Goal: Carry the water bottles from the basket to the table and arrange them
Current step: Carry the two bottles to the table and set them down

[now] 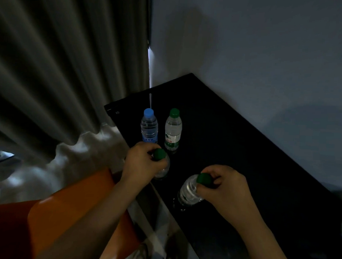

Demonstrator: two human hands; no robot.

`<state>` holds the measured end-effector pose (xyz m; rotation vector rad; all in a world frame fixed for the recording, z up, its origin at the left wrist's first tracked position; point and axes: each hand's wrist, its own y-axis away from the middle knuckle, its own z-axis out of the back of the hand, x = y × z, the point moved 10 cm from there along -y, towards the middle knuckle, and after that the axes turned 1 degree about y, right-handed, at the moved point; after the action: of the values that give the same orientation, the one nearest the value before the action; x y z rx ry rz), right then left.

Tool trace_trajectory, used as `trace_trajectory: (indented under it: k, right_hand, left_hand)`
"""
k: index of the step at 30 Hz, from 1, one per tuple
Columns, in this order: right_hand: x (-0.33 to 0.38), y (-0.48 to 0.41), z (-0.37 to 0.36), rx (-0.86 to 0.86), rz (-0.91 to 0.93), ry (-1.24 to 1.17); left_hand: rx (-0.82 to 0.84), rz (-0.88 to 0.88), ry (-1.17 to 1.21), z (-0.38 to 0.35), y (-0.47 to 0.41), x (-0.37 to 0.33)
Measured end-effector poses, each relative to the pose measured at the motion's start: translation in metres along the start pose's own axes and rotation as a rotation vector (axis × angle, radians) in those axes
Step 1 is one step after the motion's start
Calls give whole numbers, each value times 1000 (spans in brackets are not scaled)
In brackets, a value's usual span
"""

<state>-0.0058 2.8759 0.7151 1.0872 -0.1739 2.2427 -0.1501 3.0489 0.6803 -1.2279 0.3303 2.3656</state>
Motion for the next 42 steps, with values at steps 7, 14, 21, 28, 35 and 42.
trace_trajectory:
  k: [7,14,21,28,35,42]
  right_hand:
    - [-1,-15,-6,-6,-5,-15]
    - [-4,-28,-9,-24,23,29]
    - [-7,-53,-14,-9,20,16]
    - [-2,-90,-21,-23,52,18]
    - [4,-121,-27,-23,63,13]
    - [-3,-132,-36,-20,55,59]
  left_hand:
    - [27,-54,-14,-10,-34,9]
    - [17,-60,21,-15,-51,7]
    - [44,-55,34,-19,-64,11]
    - [47,-73,24,-20,-68,12]
    - [40,-99,20,-21,-70,12]
    - [31,-75,36,-21,-70,15]
